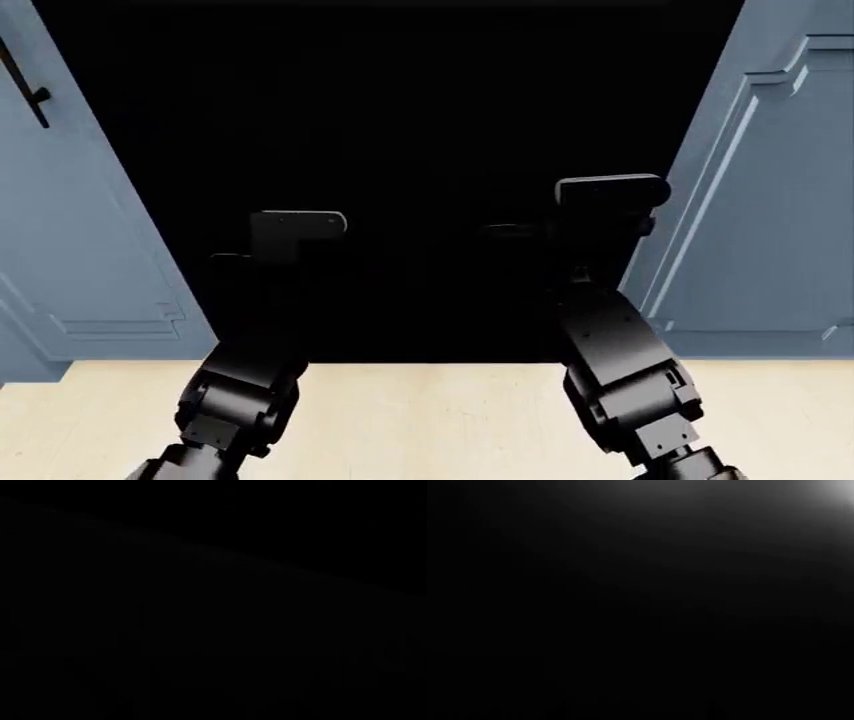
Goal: Close the dishwasher door
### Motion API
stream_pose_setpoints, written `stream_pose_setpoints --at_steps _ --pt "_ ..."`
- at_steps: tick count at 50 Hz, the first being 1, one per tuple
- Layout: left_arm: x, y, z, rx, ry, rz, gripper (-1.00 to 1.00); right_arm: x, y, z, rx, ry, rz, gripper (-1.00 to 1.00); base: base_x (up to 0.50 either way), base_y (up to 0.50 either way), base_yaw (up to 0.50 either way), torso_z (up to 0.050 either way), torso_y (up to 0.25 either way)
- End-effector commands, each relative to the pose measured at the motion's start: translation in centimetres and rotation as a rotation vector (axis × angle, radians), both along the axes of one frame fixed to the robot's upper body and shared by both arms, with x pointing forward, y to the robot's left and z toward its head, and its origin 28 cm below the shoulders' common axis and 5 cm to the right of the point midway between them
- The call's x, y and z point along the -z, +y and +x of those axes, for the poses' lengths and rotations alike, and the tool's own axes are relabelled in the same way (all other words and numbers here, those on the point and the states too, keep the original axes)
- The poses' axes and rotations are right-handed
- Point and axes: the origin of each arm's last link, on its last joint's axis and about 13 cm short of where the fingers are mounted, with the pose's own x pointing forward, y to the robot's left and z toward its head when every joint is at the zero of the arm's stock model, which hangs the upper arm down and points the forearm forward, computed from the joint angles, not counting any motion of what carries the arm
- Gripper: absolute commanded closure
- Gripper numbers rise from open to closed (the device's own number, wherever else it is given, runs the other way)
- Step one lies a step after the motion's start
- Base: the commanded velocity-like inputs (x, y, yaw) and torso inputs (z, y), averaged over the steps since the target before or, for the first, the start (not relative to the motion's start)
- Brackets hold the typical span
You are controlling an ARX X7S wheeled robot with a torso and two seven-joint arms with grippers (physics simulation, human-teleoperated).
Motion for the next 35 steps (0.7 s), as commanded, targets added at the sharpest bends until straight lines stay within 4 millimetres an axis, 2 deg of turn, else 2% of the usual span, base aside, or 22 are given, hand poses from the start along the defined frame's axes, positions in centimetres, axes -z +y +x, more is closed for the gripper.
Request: stream_pose_setpoints --at_steps 1,14,35 --pt "-2.0 0.6 1.3 -0.036 -0.076 0.025 -1.00 0.0 -0.2 0.8 0.009 0.005 0.006 -1.00 0.00 0.00 0.00 0.000 0.011" --pt "-2.2 0.7 1.7 -0.045 -0.081 0.031 -1.00 -0.1 0.1 1.3 0.007 0.004 0.020 -1.00 0.00 0.00 0.00 0.000 0.002" --pt "-2.4 0.7 2.4 -0.052 -0.075 0.046 -1.00 -0.1 -0.6 2.5 0.032 0.022 0.013 -1.00 0.00 0.00 0.00 0.000 0.001"
